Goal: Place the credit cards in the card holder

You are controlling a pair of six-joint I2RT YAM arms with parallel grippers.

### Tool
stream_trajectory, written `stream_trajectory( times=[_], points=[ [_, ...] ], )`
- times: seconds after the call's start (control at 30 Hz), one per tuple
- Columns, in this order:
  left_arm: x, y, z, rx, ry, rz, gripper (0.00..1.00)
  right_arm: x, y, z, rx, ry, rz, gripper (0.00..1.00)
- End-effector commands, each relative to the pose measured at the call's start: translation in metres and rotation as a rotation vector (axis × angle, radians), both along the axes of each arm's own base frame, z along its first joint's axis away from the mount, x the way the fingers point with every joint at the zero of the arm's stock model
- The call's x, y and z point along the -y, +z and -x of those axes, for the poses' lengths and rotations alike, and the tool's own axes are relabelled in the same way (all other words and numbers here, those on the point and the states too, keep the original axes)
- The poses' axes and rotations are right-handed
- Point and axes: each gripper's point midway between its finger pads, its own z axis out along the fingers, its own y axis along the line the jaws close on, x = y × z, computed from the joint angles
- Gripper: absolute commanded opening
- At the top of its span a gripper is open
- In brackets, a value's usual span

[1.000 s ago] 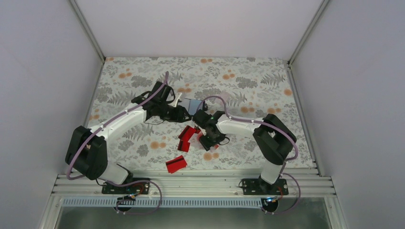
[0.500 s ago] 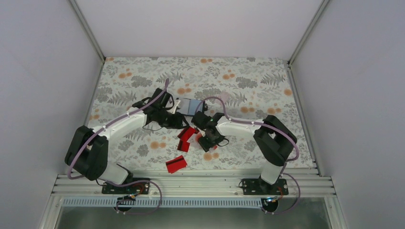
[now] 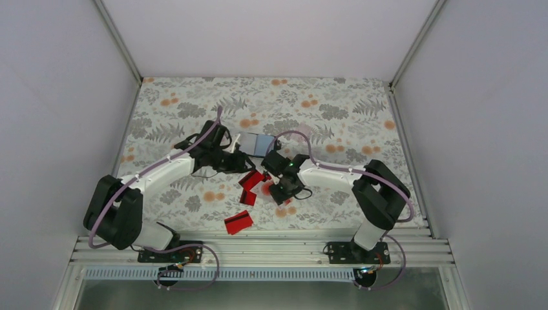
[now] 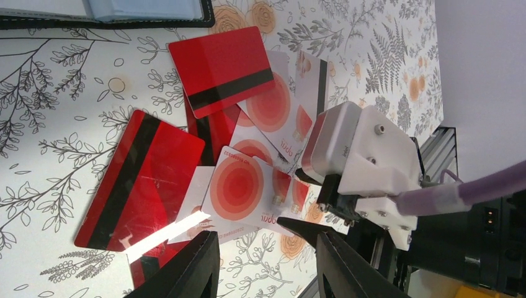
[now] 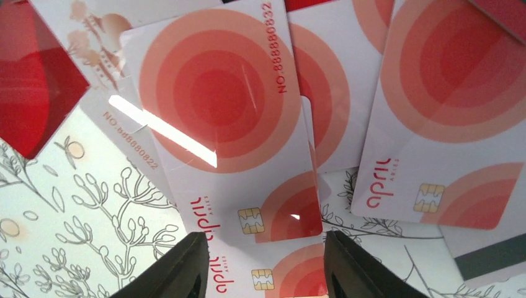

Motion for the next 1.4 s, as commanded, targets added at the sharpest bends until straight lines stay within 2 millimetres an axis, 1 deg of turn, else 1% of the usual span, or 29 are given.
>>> stream_trajectory(
  times=[0.0,0.07,0.13,0.17,0.27,0.43,0.47,0.6,0.67,0.7,0.8,0.9,0.97,1.17,1.23,1.37],
  points=[
    [0.0,0.008,0.0,0.017,0.002,0.038,0.41,-0.007,0.009,-0.003,0.012,0.0,-0.048,0.55],
    [-0.002,0.007,0.001,0.019,0.002,0.03,0.41,-0.01,0.008,-0.001,0.0,0.02,-0.052,0.7],
    [-0.004,0.005,0.001,0.017,0.006,0.026,0.41,-0.008,0.002,0.001,-0.017,0.034,-0.029,0.77],
    [-0.005,0.004,0.001,0.018,0.007,0.026,0.41,-0.006,-0.002,0.002,-0.026,0.041,-0.011,0.79],
    [-0.008,0.002,0.002,0.015,0.014,0.024,0.41,-0.005,-0.013,0.005,-0.037,0.064,0.036,0.79],
    [-0.012,0.0,0.004,0.014,0.019,0.02,0.41,-0.007,-0.027,0.011,-0.056,0.099,0.088,0.77],
    [-0.013,-0.002,0.004,0.013,0.02,0.017,0.41,-0.007,-0.03,0.012,-0.059,0.102,0.098,0.76],
    [-0.016,-0.003,0.005,0.014,0.023,0.011,0.41,-0.007,-0.039,0.018,-0.073,0.121,0.13,0.63],
    [-0.018,-0.004,0.006,0.012,0.025,0.006,0.41,-0.006,-0.043,0.022,-0.075,0.142,0.16,0.62],
    [-0.019,-0.004,0.006,0.013,0.027,0.005,0.41,-0.004,-0.049,0.025,-0.084,0.154,0.181,0.62],
    [-0.022,-0.005,0.007,0.018,0.033,-0.003,0.41,0.0,-0.058,0.03,-0.098,0.174,0.209,0.64],
    [-0.025,-0.005,0.009,0.021,0.043,-0.006,0.41,0.002,-0.061,0.032,-0.099,0.185,0.221,0.71],
    [-0.027,-0.005,0.011,0.018,0.053,-0.005,0.41,0.003,-0.062,0.031,-0.097,0.192,0.228,0.74],
    [-0.029,-0.007,0.012,0.015,0.07,-0.005,0.41,0.008,-0.07,0.029,-0.081,0.219,0.261,0.74],
    [-0.029,-0.004,0.01,0.021,0.073,-0.003,0.41,0.011,-0.074,0.027,-0.076,0.223,0.279,0.74],
    [-0.028,-0.002,0.007,0.024,0.073,-0.004,0.41,0.009,-0.077,0.024,-0.066,0.229,0.284,0.73]
  ],
)
